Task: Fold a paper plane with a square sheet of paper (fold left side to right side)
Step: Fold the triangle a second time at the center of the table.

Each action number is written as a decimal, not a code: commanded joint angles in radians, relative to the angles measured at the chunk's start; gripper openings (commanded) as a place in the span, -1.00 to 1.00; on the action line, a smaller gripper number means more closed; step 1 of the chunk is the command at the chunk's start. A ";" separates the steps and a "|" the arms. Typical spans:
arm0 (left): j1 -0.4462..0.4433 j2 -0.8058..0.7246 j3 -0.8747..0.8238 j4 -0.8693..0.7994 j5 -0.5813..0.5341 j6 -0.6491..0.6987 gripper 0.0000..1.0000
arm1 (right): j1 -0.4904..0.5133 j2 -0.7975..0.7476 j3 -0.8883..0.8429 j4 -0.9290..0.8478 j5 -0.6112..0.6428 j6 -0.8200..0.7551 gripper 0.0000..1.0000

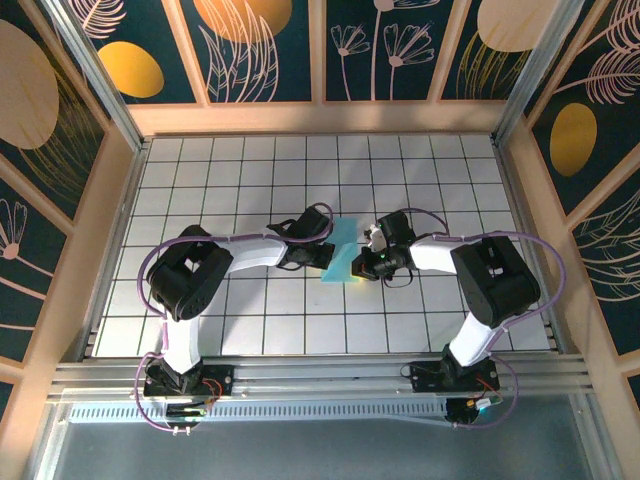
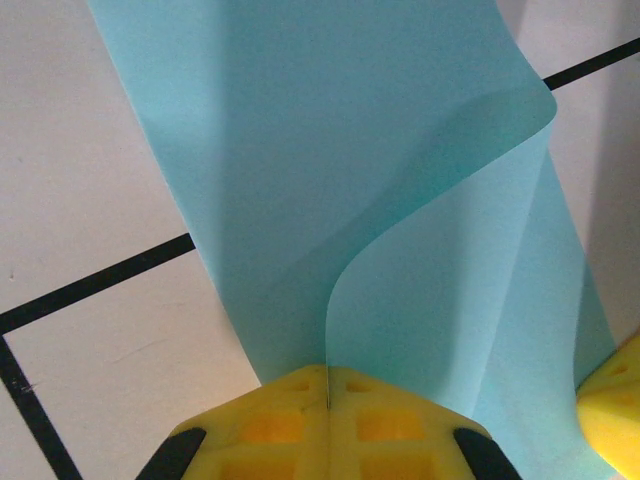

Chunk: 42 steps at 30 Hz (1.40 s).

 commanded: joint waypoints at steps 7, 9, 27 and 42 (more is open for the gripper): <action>0.007 -0.040 0.003 -0.001 0.023 0.045 -1.00 | 0.012 0.061 -0.013 -0.091 0.062 -0.028 -1.00; 0.007 -0.042 -0.005 0.003 0.023 0.043 -1.00 | 0.011 0.060 -0.014 -0.093 0.064 -0.028 -1.00; 0.007 -0.026 -0.011 0.014 0.007 0.045 -1.00 | 0.012 0.064 -0.013 -0.095 0.063 -0.031 -1.00; 0.007 -0.001 0.000 0.021 0.005 0.046 -1.00 | 0.013 0.067 -0.016 -0.094 0.059 -0.031 -1.00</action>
